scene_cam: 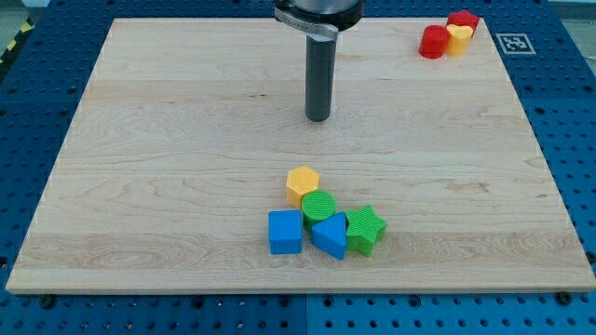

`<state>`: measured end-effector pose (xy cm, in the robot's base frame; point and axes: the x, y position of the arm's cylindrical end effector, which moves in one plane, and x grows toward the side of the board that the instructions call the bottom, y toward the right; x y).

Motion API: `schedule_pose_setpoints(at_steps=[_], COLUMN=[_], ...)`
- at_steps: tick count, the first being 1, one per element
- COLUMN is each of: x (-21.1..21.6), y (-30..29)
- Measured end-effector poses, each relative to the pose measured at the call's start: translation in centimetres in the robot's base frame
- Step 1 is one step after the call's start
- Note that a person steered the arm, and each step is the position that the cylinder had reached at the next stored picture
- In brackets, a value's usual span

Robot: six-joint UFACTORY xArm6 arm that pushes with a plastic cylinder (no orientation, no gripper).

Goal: Move the arm to the bottom center of the board

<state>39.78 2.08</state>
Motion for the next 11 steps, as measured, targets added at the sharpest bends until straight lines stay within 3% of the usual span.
schedule_pose_setpoints(at_steps=[1,2,3,4,5,6,7,11], x=[-0.3,-0.1,3.0,11.4,19.9,22.1,22.0,22.0], y=[-2.3,-13.1,-22.8,-25.8,-22.4,-17.8,-10.0,-5.0])
